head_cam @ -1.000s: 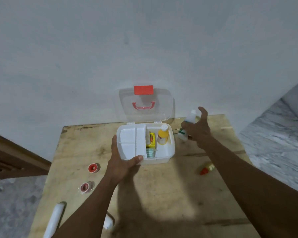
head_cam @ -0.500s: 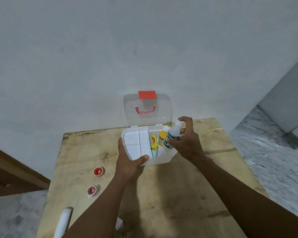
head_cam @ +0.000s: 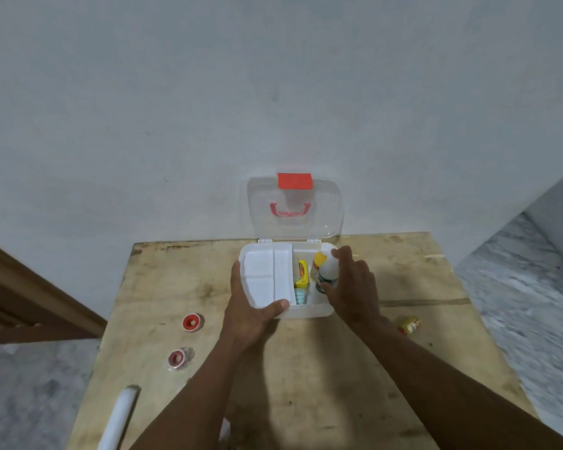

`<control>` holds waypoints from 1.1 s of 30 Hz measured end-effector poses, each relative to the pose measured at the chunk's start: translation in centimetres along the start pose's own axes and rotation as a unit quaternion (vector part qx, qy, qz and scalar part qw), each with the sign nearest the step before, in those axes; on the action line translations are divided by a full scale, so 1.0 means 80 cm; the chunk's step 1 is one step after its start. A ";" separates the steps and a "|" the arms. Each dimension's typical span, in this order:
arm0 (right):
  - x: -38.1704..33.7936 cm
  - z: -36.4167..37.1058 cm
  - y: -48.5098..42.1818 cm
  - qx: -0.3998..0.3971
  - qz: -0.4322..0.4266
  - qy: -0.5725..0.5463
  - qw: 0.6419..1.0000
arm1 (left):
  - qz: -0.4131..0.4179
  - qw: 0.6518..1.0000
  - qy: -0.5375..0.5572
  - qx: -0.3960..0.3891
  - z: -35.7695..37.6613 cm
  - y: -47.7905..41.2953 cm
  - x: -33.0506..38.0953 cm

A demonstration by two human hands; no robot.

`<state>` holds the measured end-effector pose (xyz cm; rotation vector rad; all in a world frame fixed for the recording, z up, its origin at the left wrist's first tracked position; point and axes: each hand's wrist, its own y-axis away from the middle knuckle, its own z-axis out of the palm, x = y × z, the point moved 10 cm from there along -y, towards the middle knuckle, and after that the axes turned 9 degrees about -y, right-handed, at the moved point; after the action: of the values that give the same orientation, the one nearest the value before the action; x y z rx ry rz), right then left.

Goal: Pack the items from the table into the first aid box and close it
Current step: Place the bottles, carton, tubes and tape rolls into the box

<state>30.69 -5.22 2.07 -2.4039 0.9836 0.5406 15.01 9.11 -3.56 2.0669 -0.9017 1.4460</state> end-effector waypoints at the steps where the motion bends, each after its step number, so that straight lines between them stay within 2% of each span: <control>1: 0.001 0.002 -0.001 -0.001 -0.001 0.009 1.000 | -0.003 1.000 0.001 0.002 -0.001 0.000 0.000; 11: 0.002 0.018 -0.004 -0.027 -0.023 0.075 0.997 | -0.021 1.000 0.000 -0.003 -0.001 0.004 0.002; 21: 0.001 0.022 -0.006 -0.035 -0.009 0.099 0.994 | -0.034 0.999 -0.001 -0.001 -0.001 0.005 -0.005; 33: 0.001 0.019 -0.007 -0.051 0.050 0.051 0.996 | -0.035 0.999 -0.020 -0.004 0.001 0.001 -0.008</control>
<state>30.85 -4.03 0.97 -2.5025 1.1514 0.5196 14.85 9.19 -4.22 2.1068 -0.8404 1.3689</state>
